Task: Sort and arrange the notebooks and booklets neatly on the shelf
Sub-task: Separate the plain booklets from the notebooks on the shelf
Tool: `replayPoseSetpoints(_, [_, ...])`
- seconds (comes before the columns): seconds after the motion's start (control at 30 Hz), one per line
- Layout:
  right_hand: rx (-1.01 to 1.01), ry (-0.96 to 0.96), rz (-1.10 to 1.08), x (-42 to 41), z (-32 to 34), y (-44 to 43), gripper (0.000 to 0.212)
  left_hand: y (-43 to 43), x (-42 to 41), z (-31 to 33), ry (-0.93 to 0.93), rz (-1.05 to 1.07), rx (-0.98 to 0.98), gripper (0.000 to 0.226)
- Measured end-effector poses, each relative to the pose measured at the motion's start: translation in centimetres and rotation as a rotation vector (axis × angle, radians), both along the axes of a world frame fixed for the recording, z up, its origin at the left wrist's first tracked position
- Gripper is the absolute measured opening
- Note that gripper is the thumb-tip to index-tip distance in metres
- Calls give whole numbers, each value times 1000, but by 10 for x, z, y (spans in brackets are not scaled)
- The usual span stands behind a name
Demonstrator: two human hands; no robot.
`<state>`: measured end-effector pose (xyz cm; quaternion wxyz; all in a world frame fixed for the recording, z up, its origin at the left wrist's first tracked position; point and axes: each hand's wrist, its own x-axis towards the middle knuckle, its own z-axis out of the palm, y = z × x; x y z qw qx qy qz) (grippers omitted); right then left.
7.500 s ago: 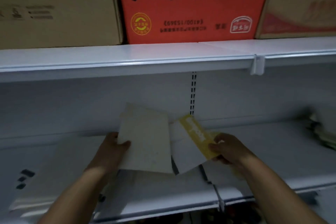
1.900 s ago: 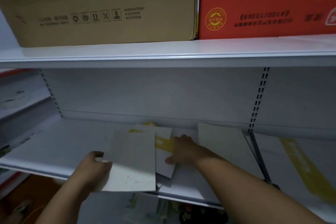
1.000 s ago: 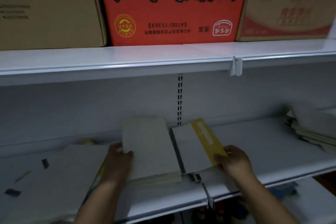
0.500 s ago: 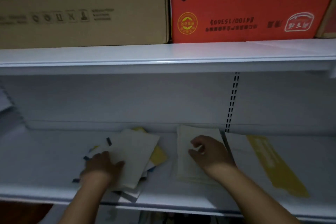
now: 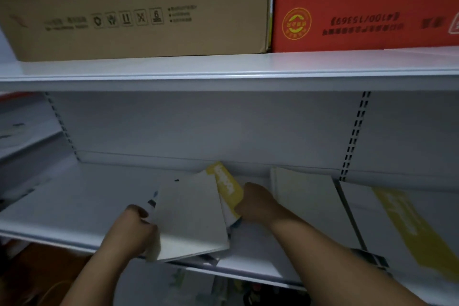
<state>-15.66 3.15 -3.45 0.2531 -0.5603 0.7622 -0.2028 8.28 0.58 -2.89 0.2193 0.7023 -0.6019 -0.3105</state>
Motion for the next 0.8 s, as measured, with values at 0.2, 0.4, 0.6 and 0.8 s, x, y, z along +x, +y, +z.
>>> replayPoseSetpoints(0.2, [-180, -557, -115, -10, 9, 30, 34, 12, -45, 8, 280, 23, -36, 84])
replayPoseSetpoints(0.4, [-452, -609, -486, -95, 22, 101, 27, 40, -134, 38, 661, -185, -99, 51])
replayPoseSetpoints(0.6, [-409, -294, -846, -204, -11, 201, 17, 46, -227, -8, 461, -400, -99, 54])
replayPoseSetpoints(0.8, [83, 165, -824, -224, -36, 220, 37, 40, -234, -34, 152, -375, -352, 44])
